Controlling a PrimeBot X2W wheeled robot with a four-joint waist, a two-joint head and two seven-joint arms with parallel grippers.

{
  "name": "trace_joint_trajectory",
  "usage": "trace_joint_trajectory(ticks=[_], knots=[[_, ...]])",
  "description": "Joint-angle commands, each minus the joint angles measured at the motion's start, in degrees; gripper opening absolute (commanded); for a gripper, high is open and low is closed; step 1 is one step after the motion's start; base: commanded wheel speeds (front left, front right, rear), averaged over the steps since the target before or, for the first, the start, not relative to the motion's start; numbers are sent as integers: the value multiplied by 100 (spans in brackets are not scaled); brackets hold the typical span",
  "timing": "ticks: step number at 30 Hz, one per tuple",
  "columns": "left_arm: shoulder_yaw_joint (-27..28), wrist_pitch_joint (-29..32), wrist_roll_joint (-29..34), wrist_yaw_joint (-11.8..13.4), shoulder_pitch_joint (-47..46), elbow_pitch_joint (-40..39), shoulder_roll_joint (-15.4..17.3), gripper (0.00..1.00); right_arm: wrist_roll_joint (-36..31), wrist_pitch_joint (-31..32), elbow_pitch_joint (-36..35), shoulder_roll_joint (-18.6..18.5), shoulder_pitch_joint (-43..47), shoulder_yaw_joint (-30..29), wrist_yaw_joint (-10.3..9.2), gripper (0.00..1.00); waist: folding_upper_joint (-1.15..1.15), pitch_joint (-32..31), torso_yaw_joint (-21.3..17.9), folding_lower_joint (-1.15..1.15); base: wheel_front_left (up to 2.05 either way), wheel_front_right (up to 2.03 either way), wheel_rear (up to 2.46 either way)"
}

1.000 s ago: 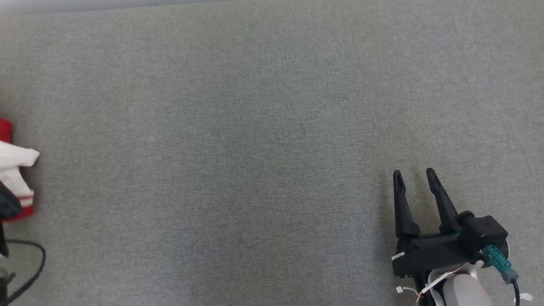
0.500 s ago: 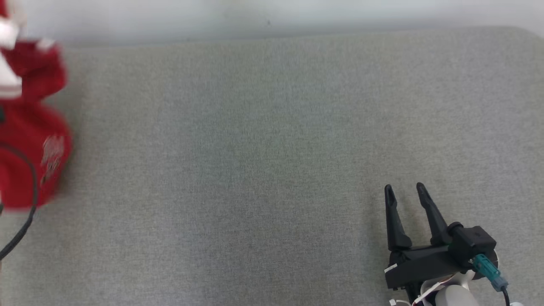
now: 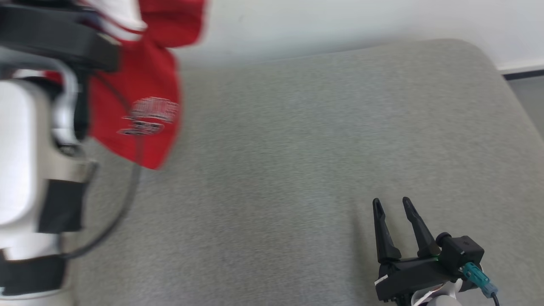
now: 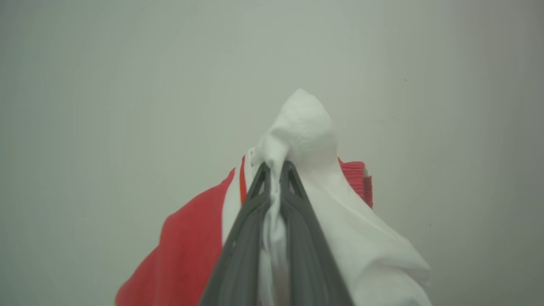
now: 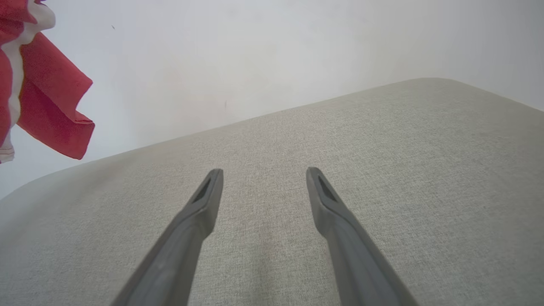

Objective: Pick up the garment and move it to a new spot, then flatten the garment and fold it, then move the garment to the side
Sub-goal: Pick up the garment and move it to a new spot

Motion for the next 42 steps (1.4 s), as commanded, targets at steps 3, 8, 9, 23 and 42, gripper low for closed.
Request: trace_joint_trajectory(ticks=[3,8,9,23,42], knots=[[-327,26,-47,-54,35,-73,-381,0,71,-3,60,22,53,53,-12,100,0,-122,-488,1,0,0,0],[-740,-31,-114,-121,409,219,-763,0,88,-3,114,23,47,75,-12,100,0,-82,-794,1,0,0,0],[-837,-45,-100,-146,503,323,-813,0,93,-3,117,24,39,75,-12,100,0,-66,-851,1,0,0,0],[-1552,-592,-350,-151,1870,2234,-1130,0,103,-3,152,24,-110,152,-12,100,0,170,-1125,1,0,0,0],[-1847,-1382,-620,167,1782,1729,-993,100,-42,-3,140,22,152,-13,-12,100,0,-192,-573,1,0,0,0]])
